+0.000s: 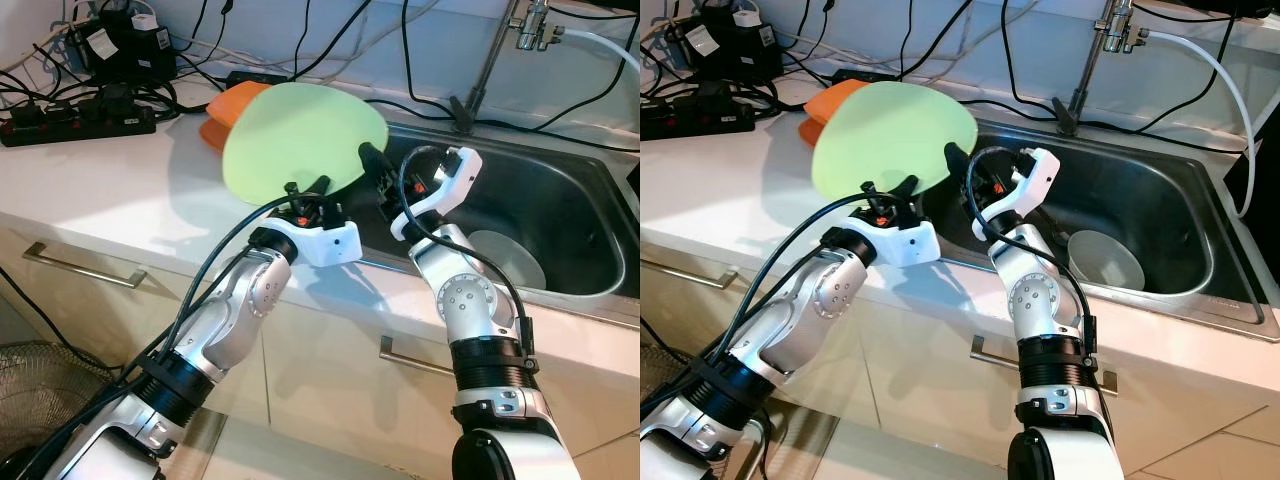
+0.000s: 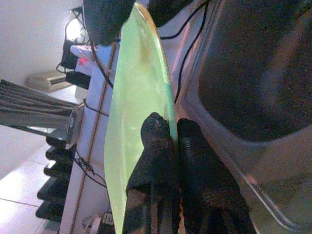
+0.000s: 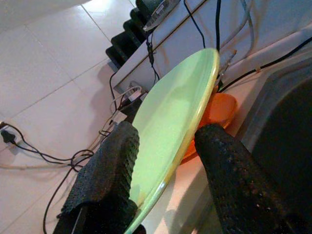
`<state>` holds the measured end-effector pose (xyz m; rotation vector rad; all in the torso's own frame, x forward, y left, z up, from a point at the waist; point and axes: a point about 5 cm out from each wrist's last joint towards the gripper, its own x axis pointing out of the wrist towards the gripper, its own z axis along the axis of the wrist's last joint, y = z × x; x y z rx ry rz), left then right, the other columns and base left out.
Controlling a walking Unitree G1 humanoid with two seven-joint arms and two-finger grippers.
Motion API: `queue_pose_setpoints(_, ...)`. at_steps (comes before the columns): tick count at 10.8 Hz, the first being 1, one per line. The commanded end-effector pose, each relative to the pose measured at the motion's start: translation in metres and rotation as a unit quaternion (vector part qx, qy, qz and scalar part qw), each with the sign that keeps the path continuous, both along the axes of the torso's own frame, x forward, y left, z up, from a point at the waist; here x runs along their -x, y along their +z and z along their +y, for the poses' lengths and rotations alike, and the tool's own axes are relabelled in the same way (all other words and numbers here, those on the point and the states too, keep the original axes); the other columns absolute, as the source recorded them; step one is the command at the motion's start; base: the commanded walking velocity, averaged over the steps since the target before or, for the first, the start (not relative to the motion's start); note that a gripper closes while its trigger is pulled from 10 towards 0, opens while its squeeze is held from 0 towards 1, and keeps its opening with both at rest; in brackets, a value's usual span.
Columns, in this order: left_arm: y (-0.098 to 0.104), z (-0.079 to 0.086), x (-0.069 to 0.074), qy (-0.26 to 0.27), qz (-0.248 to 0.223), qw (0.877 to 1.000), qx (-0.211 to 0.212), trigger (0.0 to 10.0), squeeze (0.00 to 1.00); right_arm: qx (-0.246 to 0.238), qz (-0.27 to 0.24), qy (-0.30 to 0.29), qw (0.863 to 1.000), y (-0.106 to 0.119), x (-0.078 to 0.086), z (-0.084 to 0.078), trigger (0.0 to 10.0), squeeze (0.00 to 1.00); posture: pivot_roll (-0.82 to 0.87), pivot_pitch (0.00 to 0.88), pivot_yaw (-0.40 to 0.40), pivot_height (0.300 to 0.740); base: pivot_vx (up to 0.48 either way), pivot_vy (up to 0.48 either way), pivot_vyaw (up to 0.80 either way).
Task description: Kitchen organization
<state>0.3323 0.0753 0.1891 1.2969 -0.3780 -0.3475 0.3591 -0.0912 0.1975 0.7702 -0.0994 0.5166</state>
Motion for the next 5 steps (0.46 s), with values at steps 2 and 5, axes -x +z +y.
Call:
queue_pose_setpoints(2, 0.0154, -0.0081, 0.001, -0.022, -0.035, 0.999, 0.002, 10.0, 0.0, 0.005, 0.008, 0.0, 1.0, -0.002, 0.0004, 0.0004, 10.0, 0.0, 0.24, 0.0, -0.05, 0.74, 0.0, 0.0, 0.0)
queue_pose_setpoints(5, 0.0127, -0.0115, 0.0036, -0.04, -0.03, 0.999, 0.0, 10.0, 0.0, 0.007, 0.01, -0.011, 1.0, -0.0028, -0.0015, -0.0029, 10.0, 0.0, 0.24, 0.0, -0.053, 0.74, 0.0, 0.0, 0.0)
